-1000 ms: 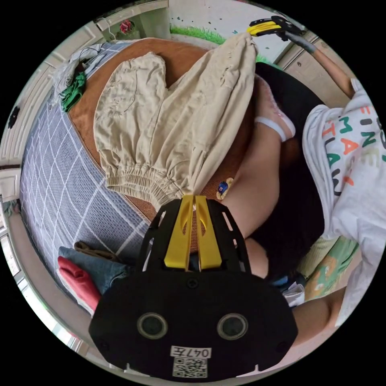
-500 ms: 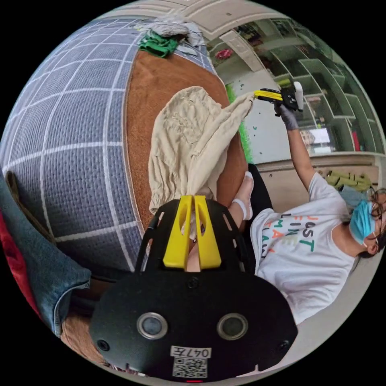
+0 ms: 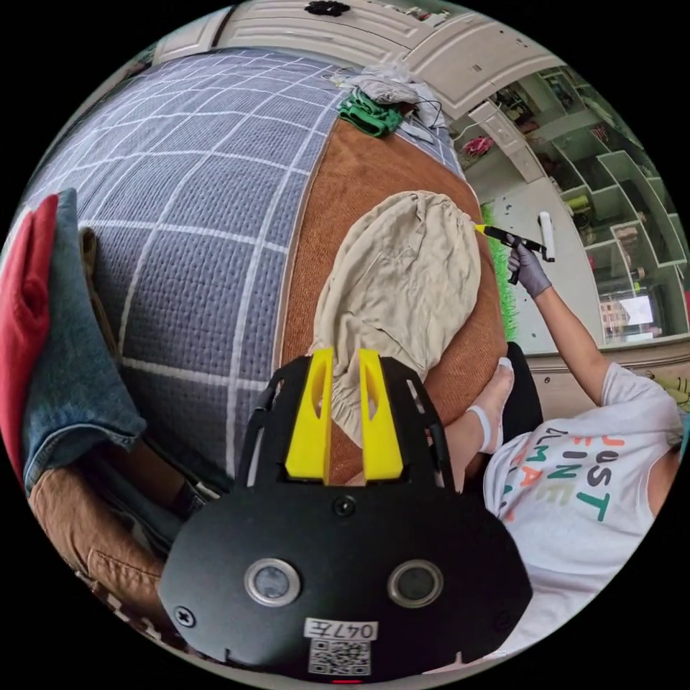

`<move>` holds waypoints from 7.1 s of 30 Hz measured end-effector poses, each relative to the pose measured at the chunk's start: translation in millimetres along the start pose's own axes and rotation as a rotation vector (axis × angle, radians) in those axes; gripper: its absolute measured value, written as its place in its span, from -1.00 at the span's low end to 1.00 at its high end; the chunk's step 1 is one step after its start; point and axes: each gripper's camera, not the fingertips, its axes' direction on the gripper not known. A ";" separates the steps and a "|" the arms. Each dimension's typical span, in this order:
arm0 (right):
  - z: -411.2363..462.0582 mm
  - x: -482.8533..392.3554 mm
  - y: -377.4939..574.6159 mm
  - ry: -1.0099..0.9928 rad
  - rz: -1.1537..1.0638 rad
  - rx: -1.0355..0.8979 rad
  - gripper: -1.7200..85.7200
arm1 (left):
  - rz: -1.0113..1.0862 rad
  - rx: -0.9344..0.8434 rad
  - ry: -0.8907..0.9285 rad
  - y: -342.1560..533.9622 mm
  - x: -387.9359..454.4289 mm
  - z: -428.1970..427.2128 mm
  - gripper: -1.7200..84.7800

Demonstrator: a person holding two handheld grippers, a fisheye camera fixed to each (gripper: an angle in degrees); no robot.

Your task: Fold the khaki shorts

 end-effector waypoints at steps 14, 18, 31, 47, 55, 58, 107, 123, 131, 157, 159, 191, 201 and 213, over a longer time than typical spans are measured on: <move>32.2 33.6 54.9 -0.278 0.075 0.093 -0.93 | -0.053 0.071 -0.102 22.1 30.2 90.4 -0.87; -45.1 41.7 122.9 -0.233 0.104 0.142 -0.93 | 0.011 0.078 -0.132 18.6 64.3 95.1 -0.87; -209.9 -12.5 185.5 -0.039 0.127 0.242 -0.93 | 0.287 -0.020 -0.018 7.4 270.4 117.5 -0.96; -92.5 -470.1 87.1 0.135 -0.793 -0.154 -0.73 | -0.037 0.268 0.368 48.3 156.3 137.5 -0.95; -190.1 -417.2 28.9 0.007 -0.575 -0.040 -0.90 | -0.028 0.331 0.429 51.6 153.2 115.5 -0.95; -200.1 -417.7 3.4 0.068 -0.516 -0.027 -0.93 | -0.010 0.209 0.363 34.3 178.9 135.1 -0.91; -267.1 -426.6 -170.3 -0.114 -0.508 -0.139 -0.84 | -0.136 -0.026 0.506 -14.6 286.8 118.1 -0.54; -347.7 -518.6 -36.9 0.043 -0.802 -0.083 -0.82 | -0.187 0.408 0.812 81.6 364.2 16.6 -0.62; -321.3 -600.9 6.3 0.207 -1.141 -0.009 -0.83 | -0.472 0.533 0.776 154.3 368.1 64.4 -0.61; -378.4 -457.7 8.6 0.112 -0.847 -0.011 -0.78 | -0.505 0.246 0.984 24.5 454.0 280.5 -0.68; -356.3 -469.5 16.5 0.225 -0.919 -0.039 -0.79 | -0.476 0.243 0.953 17.9 460.6 281.9 -0.68; -346.8 -202.2 -3.2 0.101 -0.340 0.162 -0.78 | -0.340 0.106 0.790 35.3 429.0 476.1 -0.72; -254.3 -47.6 -71.6 -0.267 -0.088 -0.067 -0.93 | -0.299 0.162 0.726 101.2 370.3 526.0 -0.75; -379.1 -299.4 -167.3 -0.402 -0.615 0.169 -0.95 | -0.058 0.621 0.580 363.4 230.5 210.3 -0.76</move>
